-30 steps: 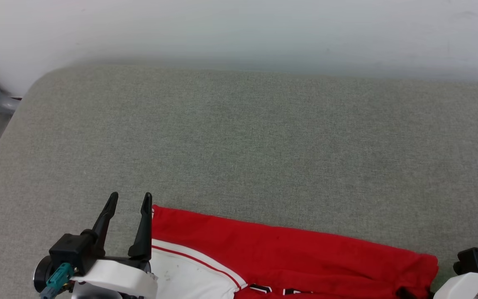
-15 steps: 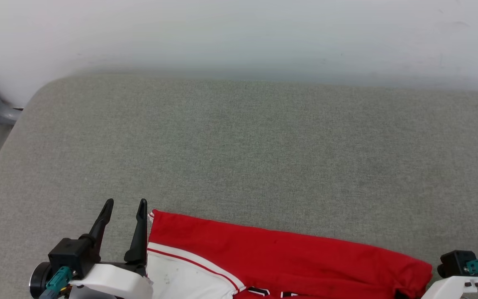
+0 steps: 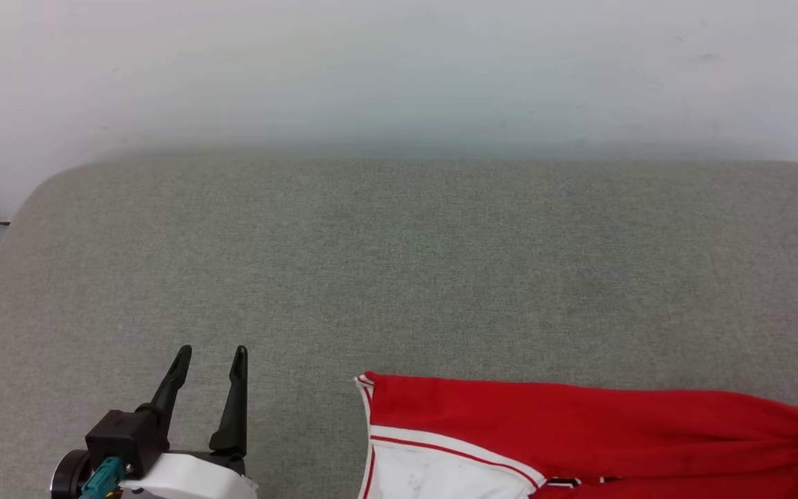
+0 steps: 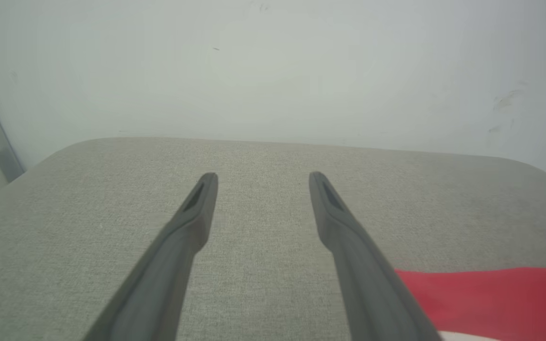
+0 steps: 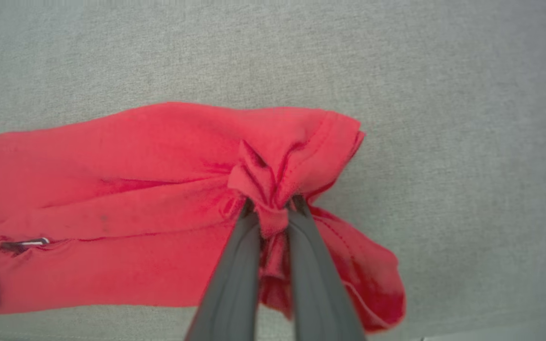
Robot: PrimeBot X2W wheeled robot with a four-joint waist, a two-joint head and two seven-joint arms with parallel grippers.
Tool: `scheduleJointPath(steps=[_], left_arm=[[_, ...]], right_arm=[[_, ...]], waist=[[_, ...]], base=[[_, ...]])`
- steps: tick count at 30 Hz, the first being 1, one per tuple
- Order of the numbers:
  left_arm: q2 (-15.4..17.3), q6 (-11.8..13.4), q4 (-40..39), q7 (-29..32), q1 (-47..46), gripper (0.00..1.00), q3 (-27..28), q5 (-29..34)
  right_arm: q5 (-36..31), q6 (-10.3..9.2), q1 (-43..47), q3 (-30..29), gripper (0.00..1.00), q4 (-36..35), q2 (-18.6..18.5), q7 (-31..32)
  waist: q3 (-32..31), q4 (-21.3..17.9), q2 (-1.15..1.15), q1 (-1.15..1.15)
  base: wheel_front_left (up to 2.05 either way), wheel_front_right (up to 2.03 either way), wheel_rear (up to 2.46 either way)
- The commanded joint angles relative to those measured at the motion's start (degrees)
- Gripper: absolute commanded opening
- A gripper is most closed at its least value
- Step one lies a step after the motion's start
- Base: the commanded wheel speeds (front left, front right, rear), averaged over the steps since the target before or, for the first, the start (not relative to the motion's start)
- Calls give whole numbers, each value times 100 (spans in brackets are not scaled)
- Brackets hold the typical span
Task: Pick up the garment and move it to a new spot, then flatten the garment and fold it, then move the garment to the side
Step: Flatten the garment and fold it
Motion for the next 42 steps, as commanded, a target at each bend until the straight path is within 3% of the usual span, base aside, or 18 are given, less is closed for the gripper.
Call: scheduleJointPath(steps=[1,5,12,17,22,28,29,40,41,42], left_arm=[[-19,23,-6,-11,39,100,-6,18],[-51,19,15,-13,48,100,-33,4],[-60,-8,11,-14,-18,100,-72,4],[-76,-41,34,-14,-100,100,-109,-4],[-103,-101,68,-8,-211,100,-165,-2],[-148,-180,117,-11,-427,100,-204,14],[-188,-227,152,-16,-540,100,-205,29],[-391,-417,326,-32,-793,100,-74,105],[-419,-438,345,-32,-788,100,-50,118],[-436,-452,365,-33,-793,100,-24,135]], right_arm=[[9,-10,-66,-31,0,2,1,17],[549,-8,-158,-385,0,-46,381,452],[2163,-7,-208,-684,0,-360,1308,1878],[3281,-7,-246,-496,0,-401,1554,2355],[4335,-7,-258,382,0,-107,1561,2009],[4919,-7,-482,1500,0,135,1561,1308],[5071,-7,-665,2039,0,268,1561,985],[4980,-7,-1091,3120,0,898,1560,233],[4955,-7,-1104,3163,7,939,1560,183],[4926,-7,-1118,3195,35,964,1560,132]], waist=[[-8,-8,0,0],[-65,-40,0,0],[-47,-10,0,0],[13,85,0,0],[85,238,0,0],[312,494,0,0],[462,622,0,0],[914,853,0,0],[927,851,0,0],[937,844,0,0]], base=[[0,0,0],[0,0,0],[0,0,0],[0,0,0],[0,0,0],[0,0,0],[0,0,0],[0,0,0],[0,0,0],[0,0,0]])
